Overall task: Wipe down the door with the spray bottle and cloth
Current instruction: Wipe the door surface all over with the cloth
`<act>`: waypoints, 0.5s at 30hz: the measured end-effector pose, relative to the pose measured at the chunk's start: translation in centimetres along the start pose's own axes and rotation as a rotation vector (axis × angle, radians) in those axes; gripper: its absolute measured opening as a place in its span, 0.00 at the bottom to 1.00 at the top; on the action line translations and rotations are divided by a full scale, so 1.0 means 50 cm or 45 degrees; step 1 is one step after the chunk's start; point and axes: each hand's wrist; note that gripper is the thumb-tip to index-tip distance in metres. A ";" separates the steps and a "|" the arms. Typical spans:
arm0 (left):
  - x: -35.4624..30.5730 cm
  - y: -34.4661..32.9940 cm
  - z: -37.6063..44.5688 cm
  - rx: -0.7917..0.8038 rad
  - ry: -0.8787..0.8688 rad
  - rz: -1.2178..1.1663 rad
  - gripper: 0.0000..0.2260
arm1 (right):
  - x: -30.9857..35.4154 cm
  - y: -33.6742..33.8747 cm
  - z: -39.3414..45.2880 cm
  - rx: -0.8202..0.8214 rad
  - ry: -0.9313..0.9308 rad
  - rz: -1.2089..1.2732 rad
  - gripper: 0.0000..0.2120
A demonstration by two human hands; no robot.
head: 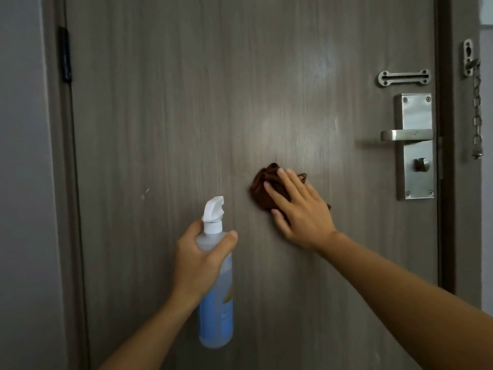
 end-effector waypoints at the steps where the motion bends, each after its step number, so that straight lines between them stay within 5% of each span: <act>1: 0.000 0.009 0.004 -0.003 -0.004 0.009 0.16 | -0.026 0.006 -0.004 -0.017 -0.034 -0.022 0.29; 10: -0.008 0.086 0.011 -0.067 -0.061 0.045 0.21 | 0.062 -0.007 0.011 -0.062 -0.662 0.203 0.33; 15: -0.009 0.128 0.008 -0.103 -0.095 0.088 0.18 | 0.183 -0.010 0.081 -0.023 -0.554 0.188 0.32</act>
Point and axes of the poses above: each hand's wrist, its own z-axis towards the middle knuckle, its own y-axis out of the back of the hand, x = y × z, and after that the axes turned 5 degrees about -z, right-handed
